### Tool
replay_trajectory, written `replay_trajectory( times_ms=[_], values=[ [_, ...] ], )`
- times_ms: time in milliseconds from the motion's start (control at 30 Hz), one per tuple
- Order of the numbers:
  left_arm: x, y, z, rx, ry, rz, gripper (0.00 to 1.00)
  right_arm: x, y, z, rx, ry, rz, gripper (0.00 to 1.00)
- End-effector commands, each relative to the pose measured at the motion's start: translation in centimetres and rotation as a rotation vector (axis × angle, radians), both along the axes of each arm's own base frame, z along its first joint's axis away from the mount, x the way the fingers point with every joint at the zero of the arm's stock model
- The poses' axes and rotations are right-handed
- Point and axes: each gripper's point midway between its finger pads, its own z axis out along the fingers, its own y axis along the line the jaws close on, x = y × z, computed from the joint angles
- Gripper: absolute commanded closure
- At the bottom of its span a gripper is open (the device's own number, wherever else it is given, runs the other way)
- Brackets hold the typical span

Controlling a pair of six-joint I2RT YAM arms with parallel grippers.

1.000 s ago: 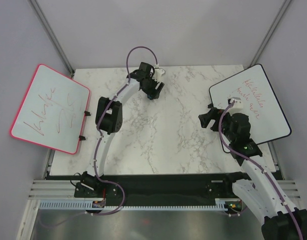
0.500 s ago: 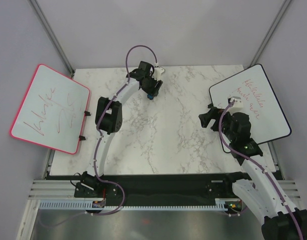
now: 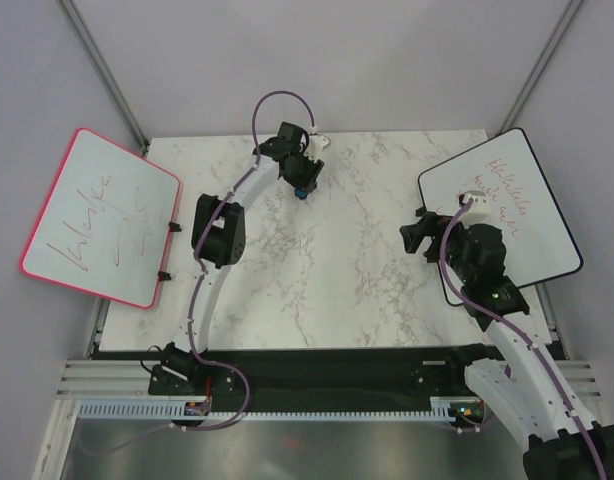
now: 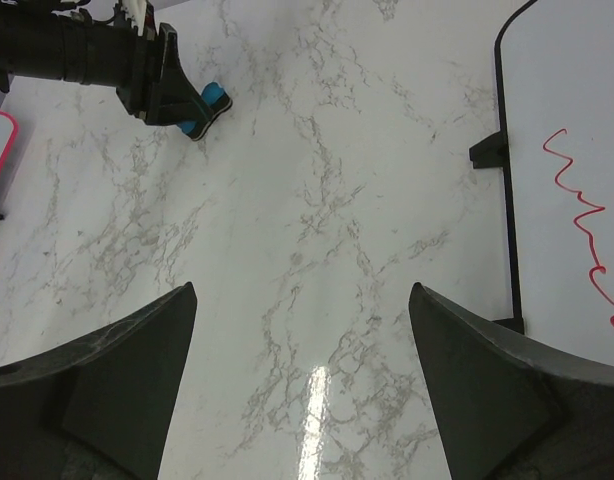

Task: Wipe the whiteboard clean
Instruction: Pick up the whiteboard eraser from the center of the board.

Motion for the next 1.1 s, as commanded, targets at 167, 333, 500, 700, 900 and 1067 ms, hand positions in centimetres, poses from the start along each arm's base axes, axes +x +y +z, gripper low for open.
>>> replay_trajectory(
  times_ms=[167,333,500,700,900,1067],
  values=[
    [0.3,-0.4,0.4,-0.001,0.003,0.034,0.52,0.0,-0.5,3.3,-0.019,-0.085,-0.019,0.04],
    [0.5,-0.4,0.6,0.002,-0.01,0.033,0.54,-0.1,-0.5,3.0,-0.02,-0.08,-0.019,0.03],
    [0.6,-0.5,1.2,0.005,-0.027,0.022,0.54,-0.1,-0.6,2.8,-0.025,-0.074,-0.02,0.03],
    [0.3,-1.3,3.4,-0.018,-0.058,-0.008,0.85,0.3,-1.4,0.9,-0.017,-0.008,-0.087,0.04],
    [-3.1,-4.7,8.0,-0.051,-0.107,-0.138,0.98,0.0,-5.3,-1.1,-0.052,0.121,-0.33,0.05],
    [-7.0,-8.0,11.2,-0.15,-0.09,-0.271,0.98,-0.5,-6.3,0.1,-0.089,0.143,-0.373,0.07]
  ],
)
